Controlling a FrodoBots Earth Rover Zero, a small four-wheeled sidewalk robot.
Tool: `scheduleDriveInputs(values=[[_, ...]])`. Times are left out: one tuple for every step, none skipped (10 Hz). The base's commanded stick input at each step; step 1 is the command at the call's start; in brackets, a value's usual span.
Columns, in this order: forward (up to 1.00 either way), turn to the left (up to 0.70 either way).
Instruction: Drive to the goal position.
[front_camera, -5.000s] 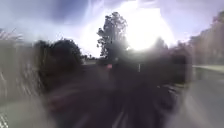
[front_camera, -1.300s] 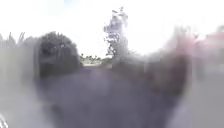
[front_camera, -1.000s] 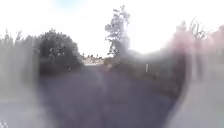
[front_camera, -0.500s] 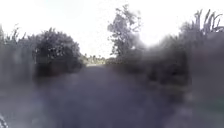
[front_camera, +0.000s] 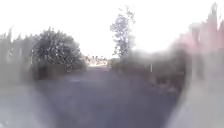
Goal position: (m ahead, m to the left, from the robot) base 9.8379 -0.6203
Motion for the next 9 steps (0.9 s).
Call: scheduleDriveInputs(values=[[0.85, 0.0], [0.85, 0.0], [0.85, 0.0], [0.85, 0.0], [0.85, 0.0], [0.85, 0.0], [0.85, 0.0], [0.85, 0.0], [0.85, 0.0]])
